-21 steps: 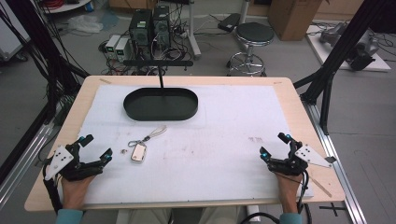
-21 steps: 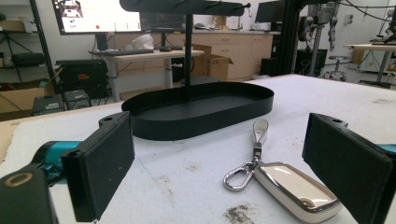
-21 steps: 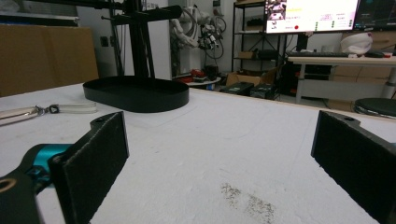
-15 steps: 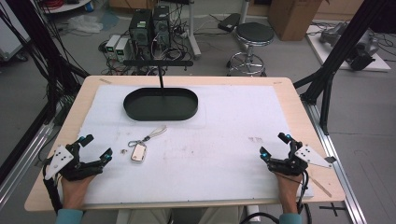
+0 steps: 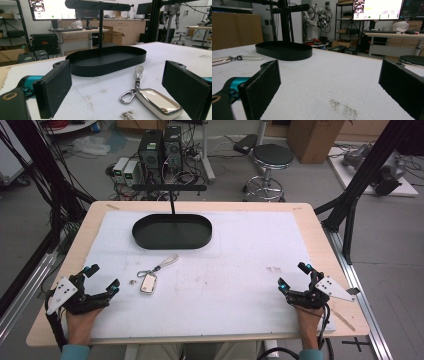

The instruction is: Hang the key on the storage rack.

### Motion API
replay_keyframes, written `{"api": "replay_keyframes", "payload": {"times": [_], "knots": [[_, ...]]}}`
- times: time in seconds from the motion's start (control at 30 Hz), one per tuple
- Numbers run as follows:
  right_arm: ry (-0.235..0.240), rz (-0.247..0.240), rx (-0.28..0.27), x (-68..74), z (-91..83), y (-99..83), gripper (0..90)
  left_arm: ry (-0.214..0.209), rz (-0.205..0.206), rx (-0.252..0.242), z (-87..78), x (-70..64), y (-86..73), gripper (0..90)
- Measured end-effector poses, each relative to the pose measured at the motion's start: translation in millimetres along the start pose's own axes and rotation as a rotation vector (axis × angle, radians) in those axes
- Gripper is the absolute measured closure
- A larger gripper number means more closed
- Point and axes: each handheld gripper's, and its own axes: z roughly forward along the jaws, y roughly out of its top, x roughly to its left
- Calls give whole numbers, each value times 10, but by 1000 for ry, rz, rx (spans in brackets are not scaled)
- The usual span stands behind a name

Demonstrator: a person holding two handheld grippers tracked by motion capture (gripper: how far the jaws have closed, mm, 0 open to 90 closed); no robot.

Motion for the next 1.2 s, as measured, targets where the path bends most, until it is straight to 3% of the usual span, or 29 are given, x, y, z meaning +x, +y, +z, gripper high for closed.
{"api": "replay_keyframes", "payload": {"times": [0.1, 0.2, 0.27, 0.53, 0.63, 0.77, 0.83, 0.9, 1.0, 1.07, 1.2], "knots": [[0, -10, -2, 0, -1, 0, 34, -1, -15, 5, 11, 10, 4, 95], [1, -3, -1, -1, -1, 0, 34, 16, -32, 57, 34, 43, 27, 95], [1, -3, -3, -1, 0, -1, 34, 15, -43, 67, 45, 70, 62, 95], [-1, 2, 0, 0, 0, 0, 34, -20, -56, 126, 137, 187, 366, 95], [-1, 0, 1, 0, -1, 0, 34, -30, -38, 176, 221, 224, 499, 95], [0, -9, -1, 0, 0, 0, 34, -100, -30, 235, 345, 237, 665, 95], [-2, -12, -2, -1, 1, -1, 35, -116, -23, 277, 408, 230, 731, 95], [-2, -12, -3, 0, 1, -1, 35, -142, -12, 329, 479, 229, 777, 95], [-3, -17, -5, 0, 4, -1, 35, -128, 38, 437, 586, 188, 837, 95], [-3, -12, -4, 1, 2, -1, 35, -146, 67, 464, 644, 160, 865, 95], [-2, -12, -2, 0, 2, -1, 34, -187, 68, 499, 734, 126, 890, 98]]}}
